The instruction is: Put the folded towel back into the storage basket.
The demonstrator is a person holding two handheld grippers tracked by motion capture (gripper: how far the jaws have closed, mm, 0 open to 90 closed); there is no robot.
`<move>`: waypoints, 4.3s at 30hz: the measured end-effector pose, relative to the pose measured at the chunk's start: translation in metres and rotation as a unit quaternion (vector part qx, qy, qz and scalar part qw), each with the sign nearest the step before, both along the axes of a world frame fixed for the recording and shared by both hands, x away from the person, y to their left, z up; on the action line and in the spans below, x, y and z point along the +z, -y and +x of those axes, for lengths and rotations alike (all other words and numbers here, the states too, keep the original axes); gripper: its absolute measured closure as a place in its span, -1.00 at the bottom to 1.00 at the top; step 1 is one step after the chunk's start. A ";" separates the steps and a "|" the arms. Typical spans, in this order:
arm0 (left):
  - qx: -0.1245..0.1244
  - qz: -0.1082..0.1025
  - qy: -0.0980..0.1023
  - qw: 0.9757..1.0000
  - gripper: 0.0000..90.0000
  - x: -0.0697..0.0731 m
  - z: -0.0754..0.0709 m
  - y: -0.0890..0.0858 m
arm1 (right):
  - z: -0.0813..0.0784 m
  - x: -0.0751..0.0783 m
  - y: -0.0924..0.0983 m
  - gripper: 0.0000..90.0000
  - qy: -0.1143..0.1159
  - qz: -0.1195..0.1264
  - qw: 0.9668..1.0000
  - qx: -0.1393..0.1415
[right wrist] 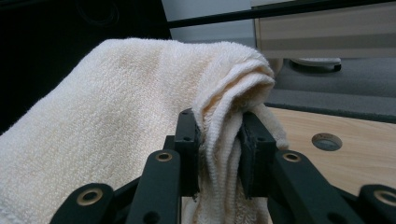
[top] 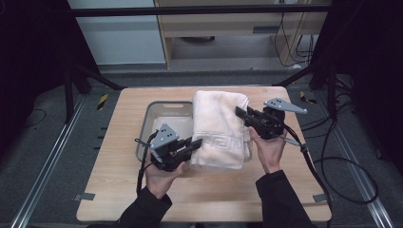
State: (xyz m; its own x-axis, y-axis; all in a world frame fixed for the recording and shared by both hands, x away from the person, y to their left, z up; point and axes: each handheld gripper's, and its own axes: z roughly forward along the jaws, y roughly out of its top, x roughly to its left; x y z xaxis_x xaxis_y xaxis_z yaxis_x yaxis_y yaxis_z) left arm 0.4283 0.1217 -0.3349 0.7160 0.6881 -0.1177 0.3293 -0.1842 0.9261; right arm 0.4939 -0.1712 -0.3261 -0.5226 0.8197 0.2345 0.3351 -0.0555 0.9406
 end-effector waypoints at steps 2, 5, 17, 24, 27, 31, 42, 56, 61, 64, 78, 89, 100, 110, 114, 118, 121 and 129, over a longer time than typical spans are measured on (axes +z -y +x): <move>0.003 -0.002 0.004 1.000 0.73 0.003 0.000 -0.002 | 0.001 0.003 -0.002 0.60 0.002 0.002 1.000 0.000; 0.007 -0.004 0.009 1.000 0.74 0.006 0.000 -0.007 | 0.003 0.008 -0.007 0.60 0.005 0.002 1.000 0.001; 0.025 -0.016 0.018 0.999 0.74 0.014 0.002 -0.029 | 0.013 0.018 -0.031 0.60 0.014 0.004 1.000 0.010; 0.033 -0.025 0.020 0.999 0.74 0.017 0.004 -0.040 | 0.016 0.024 -0.042 0.60 0.020 0.002 1.000 0.013; 0.037 -0.030 0.022 0.999 0.74 0.019 0.004 -0.046 | 0.018 0.027 -0.048 0.60 0.021 0.003 1.000 0.017; 0.042 -0.035 0.025 0.998 0.74 0.022 0.003 -0.054 | 0.020 0.030 -0.056 0.60 0.025 0.000 0.999 0.021; 0.064 -0.039 0.027 0.997 0.74 0.026 0.005 -0.075 | 0.029 0.036 -0.082 0.60 0.029 -0.002 0.999 0.032; 0.087 -0.048 0.025 0.995 0.74 0.023 0.009 -0.102 | 0.043 0.037 -0.114 0.60 0.029 -0.012 0.999 0.045; 0.095 -0.048 0.021 0.994 0.74 0.020 0.011 -0.109 | 0.049 0.034 -0.124 0.60 0.027 -0.018 0.998 0.049; 0.099 -0.047 0.018 0.994 0.74 0.017 0.013 -0.113 | 0.051 0.032 -0.128 0.60 0.025 -0.019 0.998 0.050; 0.119 -0.041 -0.007 0.992 0.74 -0.004 0.028 -0.129 | 0.071 0.004 -0.148 0.60 0.001 -0.018 0.998 0.059; 0.131 -0.032 -0.028 0.990 0.74 -0.023 0.038 -0.138 | 0.084 -0.018 -0.159 0.60 -0.018 -0.021 0.998 0.062; 0.143 -0.017 -0.049 0.988 0.74 -0.041 0.046 -0.147 | 0.091 -0.041 -0.172 0.60 -0.039 -0.030 0.997 0.063; 0.153 0.009 -0.075 0.985 0.74 -0.062 0.056 -0.148 | 0.097 -0.064 -0.181 0.60 -0.057 -0.051 0.995 0.059; 0.157 0.020 -0.088 0.983 0.74 -0.071 0.060 -0.148 | 0.099 -0.073 -0.184 0.60 -0.063 -0.065 0.994 0.056; 0.157 0.029 -0.096 0.982 0.74 -0.077 0.064 -0.145 | 0.100 -0.081 -0.183 0.59 -0.069 -0.070 0.994 0.054; 0.155 0.037 -0.100 0.982 0.74 -0.081 0.067 -0.143 | 0.100 -0.087 -0.182 0.58 -0.071 -0.076 0.993 0.050; 0.160 0.054 -0.115 0.979 0.74 -0.094 0.075 -0.139 | 0.101 -0.100 -0.180 0.58 -0.082 -0.090 0.992 0.044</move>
